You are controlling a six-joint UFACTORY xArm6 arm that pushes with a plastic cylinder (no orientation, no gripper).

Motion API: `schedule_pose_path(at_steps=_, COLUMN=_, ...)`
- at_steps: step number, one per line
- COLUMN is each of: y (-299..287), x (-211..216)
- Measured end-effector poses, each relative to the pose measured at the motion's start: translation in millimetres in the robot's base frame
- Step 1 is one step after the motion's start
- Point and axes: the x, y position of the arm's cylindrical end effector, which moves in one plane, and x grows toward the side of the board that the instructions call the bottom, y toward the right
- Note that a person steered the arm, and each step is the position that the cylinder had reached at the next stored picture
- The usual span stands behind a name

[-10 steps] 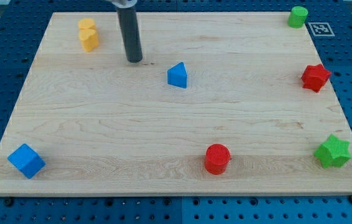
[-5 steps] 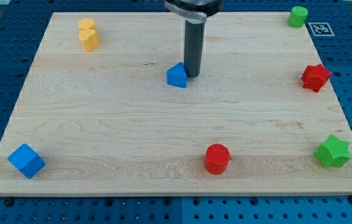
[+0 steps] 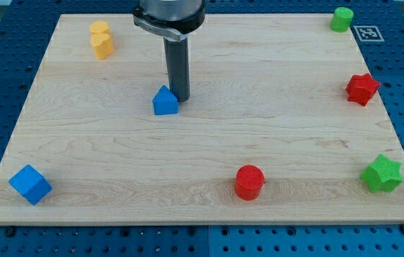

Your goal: Move the blue triangle to the bottom of the board

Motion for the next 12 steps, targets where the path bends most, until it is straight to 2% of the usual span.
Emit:
schedule_pose_path(at_steps=1, y=-2, x=-34)
schedule_pose_path(at_steps=3, y=-96, x=-34)
schedule_pose_path(at_steps=8, y=-109, x=-21)
schedule_pose_path(at_steps=12, y=-145, x=-8)
